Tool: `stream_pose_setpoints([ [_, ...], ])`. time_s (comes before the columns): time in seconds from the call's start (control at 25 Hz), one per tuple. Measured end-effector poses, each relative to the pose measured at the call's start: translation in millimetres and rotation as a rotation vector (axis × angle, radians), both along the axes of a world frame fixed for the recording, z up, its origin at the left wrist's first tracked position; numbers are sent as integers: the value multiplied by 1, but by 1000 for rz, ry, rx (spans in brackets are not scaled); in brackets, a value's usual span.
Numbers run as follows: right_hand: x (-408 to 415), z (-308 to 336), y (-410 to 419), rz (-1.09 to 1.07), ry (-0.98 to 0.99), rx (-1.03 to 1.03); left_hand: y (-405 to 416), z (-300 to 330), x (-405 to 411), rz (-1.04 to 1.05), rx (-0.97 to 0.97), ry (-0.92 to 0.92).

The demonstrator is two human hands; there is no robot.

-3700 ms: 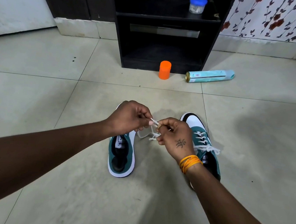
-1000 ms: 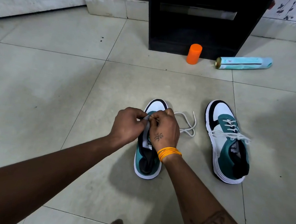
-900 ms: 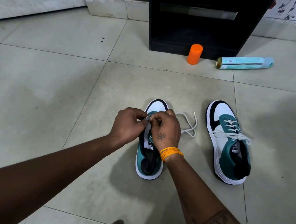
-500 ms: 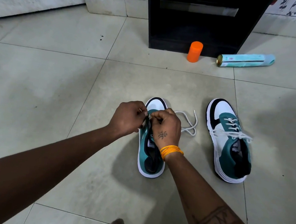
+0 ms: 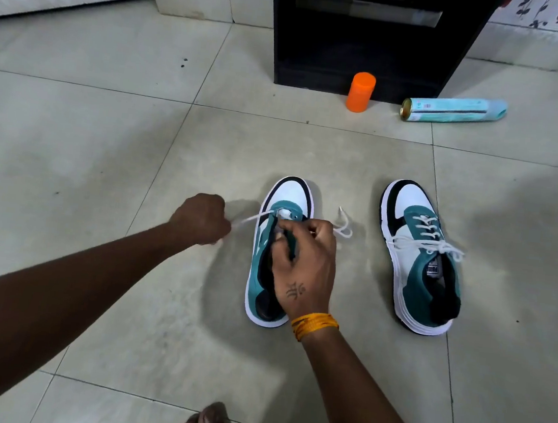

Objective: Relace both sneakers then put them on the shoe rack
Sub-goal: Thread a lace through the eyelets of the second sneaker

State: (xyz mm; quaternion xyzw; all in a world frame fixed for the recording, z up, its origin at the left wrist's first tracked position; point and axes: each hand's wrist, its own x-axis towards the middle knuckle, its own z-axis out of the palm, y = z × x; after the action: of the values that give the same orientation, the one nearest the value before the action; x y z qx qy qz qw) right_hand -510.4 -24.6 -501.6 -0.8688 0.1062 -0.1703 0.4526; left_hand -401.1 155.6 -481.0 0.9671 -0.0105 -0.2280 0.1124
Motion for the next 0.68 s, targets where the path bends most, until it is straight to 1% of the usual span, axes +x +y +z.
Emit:
stream_pose_setpoints([
  [0.04, -2, 0, 0, -20, -21, -12, 7, 0, -3, -60, 183, 11],
  [0.08, -4, 0, 1, -35, -23, -22, 11, -2, -7, -95, 297, 1],
  [0.12, -6, 1, 2, -41, -9, -25, 12, -3, -9, -102, 313, -36],
  [0.16, -7, 2, 3, -44, 9, -21, 9, -2, -11, -96, 250, -89],
  [0.24, -9, 1, 4, -51, 31, -5, -3, -4, -14, -104, -31, -241],
  [0.32, -11, 0, 6, -56, 7, 11, -20, -4, -16, -161, -285, -347],
  [0.4, -13, -1, 7, -59, -22, 28, -30, -6, -18, -228, -370, -408],
  [0.48, -14, -2, 6, -60, -24, 33, -32, -9, -20, -273, -345, -444],
  [0.52, -14, -2, 6, -58, -21, 38, -30, -10, -20, -278, -302, -438],
  [0.56, -13, -2, 6, -54, -16, 42, -27, -8, -20, -279, -207, -413],
  [0.68, -12, -2, 6, -55, 0, 42, -16, 2, -16, -334, 309, -238],
])
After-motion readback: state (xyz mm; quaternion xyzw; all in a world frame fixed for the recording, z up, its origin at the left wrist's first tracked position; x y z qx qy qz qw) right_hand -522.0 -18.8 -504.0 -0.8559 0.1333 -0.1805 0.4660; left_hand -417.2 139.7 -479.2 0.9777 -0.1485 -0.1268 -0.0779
